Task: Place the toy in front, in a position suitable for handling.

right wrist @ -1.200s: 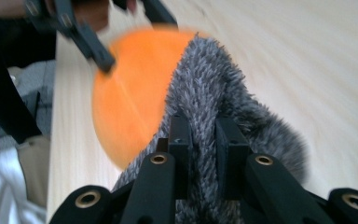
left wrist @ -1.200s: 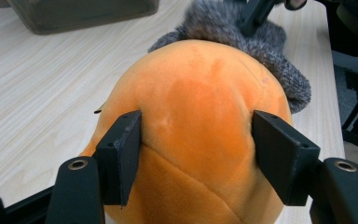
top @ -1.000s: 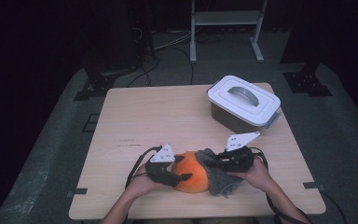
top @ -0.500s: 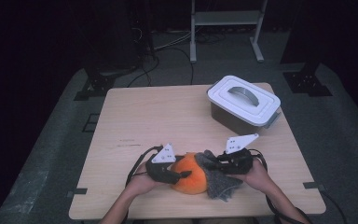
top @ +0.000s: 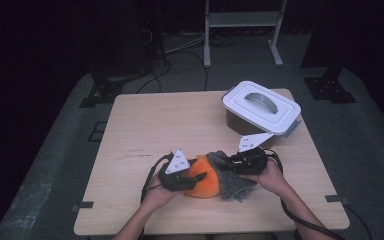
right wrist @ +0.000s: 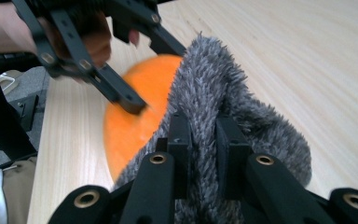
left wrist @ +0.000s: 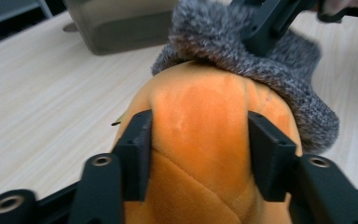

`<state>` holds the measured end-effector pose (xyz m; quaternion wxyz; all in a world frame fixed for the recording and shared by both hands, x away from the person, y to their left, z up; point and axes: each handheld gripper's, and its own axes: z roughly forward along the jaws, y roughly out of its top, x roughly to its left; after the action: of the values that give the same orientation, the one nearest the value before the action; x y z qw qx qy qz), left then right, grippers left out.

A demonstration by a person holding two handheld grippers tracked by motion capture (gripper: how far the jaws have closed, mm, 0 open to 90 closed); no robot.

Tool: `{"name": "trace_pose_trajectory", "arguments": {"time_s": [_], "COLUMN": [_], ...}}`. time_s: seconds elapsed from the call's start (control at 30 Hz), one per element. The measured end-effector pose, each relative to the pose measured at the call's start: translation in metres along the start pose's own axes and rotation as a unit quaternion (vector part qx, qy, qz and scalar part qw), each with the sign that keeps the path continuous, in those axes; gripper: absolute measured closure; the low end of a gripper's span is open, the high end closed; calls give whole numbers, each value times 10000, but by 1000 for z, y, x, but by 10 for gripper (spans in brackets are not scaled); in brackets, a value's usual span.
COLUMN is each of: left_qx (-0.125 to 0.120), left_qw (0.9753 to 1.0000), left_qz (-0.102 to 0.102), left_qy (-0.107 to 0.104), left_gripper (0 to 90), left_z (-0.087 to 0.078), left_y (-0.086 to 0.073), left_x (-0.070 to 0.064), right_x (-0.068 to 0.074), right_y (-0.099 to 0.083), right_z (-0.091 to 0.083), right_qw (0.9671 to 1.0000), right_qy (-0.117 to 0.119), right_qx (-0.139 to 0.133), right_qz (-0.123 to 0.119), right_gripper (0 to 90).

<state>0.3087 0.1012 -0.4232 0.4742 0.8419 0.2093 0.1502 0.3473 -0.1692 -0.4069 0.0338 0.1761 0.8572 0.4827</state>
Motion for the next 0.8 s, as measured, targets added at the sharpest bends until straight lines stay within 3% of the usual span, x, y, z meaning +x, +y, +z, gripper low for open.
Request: {"name": "trace_pose_trajectory", "arguments": {"time_s": [0.13, 0.2, 0.3, 0.37, 0.4, 0.5, 0.7, 0.8], "left_qx": [-48, -94, 13, 139, 164, 214, 264, 283], "left_qw": [9996, 9990, 9987, 9985, 9981, 9984, 9977, 9979], "left_qz": [-16, -114, -241, -249, -233, -68, -105, -38], "left_qy": [-291, -433, -456, -464, -542, -514, -608, -587], "left_gripper": [324, 237, 137, 135, 175, 298, 313, 313], "left_z": [-6, -8, -7, -5, -5, -4, -7, -8], "left_y": [2, 4, 6, 4, 2, 0, -5, -4], "left_x": [1, 3, 8, 10, 10, 6, 9, 8], "right_x": [0, 6, 13, 16, 17, 16, 1, 0], "right_y": [-12, -15, -16, -17, -18, -21, -37, -37], "right_z": [-1, 0, -1, -2, -2, -5, -12, -17], "right_qw": [10000, 10000, 9997, 9995, 9994, 9996, 9997, 9996], "right_qy": [46, 37, 123, 148, 159, 146, 49, 11], "right_qx": [-9, 35, 68, 75, 73, 73, 219, 228], "right_qz": [56, -68, -213, -275, -289, -248, 84, 146], "right_gripper": [778, 780, 781, 780, 780, 779, 776, 777]}}
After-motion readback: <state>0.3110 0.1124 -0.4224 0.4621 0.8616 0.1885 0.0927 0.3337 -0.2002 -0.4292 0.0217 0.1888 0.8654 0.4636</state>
